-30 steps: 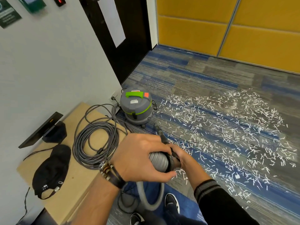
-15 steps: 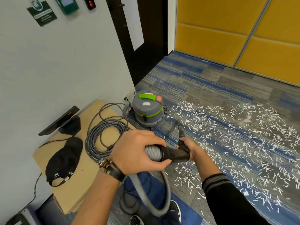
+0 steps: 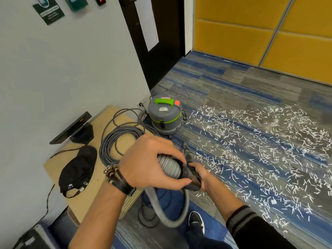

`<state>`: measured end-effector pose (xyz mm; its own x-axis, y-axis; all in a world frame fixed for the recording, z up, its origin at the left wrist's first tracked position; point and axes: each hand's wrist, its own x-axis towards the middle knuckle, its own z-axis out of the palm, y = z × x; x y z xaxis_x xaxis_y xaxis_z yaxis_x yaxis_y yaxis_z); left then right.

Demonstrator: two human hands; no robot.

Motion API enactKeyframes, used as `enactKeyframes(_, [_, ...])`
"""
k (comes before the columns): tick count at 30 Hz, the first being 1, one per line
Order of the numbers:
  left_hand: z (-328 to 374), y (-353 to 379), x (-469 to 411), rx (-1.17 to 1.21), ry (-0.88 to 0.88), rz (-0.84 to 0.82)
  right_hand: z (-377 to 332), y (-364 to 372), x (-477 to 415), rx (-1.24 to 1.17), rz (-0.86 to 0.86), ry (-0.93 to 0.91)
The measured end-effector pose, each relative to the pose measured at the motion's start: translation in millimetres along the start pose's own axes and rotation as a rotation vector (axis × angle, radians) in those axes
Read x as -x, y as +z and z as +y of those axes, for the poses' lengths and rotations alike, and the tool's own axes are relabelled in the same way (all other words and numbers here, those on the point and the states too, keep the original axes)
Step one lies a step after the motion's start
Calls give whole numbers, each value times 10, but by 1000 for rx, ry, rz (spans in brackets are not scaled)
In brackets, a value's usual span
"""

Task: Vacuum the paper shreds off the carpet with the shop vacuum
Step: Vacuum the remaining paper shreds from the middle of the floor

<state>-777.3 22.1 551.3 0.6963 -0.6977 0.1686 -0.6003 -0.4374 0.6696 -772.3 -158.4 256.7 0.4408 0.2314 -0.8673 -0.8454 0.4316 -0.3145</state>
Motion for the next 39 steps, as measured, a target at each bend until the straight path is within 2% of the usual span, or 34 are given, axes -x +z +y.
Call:
enactKeyframes(6, [236, 66, 272, 49, 79, -42, 465, -172, 124, -108, 13, 5])
enactKeyframes(9, [310, -38, 543, 16, 84, -39, 734, -17, 205, -150, 62, -4])
enactKeyframes(12, [336, -156, 918, 5, 78, -39, 1131, 143, 242, -187, 40, -8])
enactKeyframes(15, [373, -161, 1283, 2, 95, -65, 1520, 257, 357, -208, 109, -16])
enactKeyframes(17, [421, -135, 1517, 24, 125, -80, 1810, 307, 475, -202, 149, -29])
enactKeyframes(20, [495, -118, 1842, 48, 179, -106, 2219, 422, 687, -317, 156, -32])
enactKeyframes(25, [690, -169, 2299, 25, 249, -102, 2784, 530, 709, -314, 191, -44])
enactKeyframes(30, [821, -274, 2584, 29, 300, -54, 3078, 801, 1138, -347, 170, -27])
enactKeyframes(34, [976, -220, 2732, 39, 323, -36, 3252, 715, 1323, -297, 192, -45])
enactKeyframes(39, [1094, -197, 2851, -16, 329, 52, 3220, 539, 1545, -269, 107, -120])
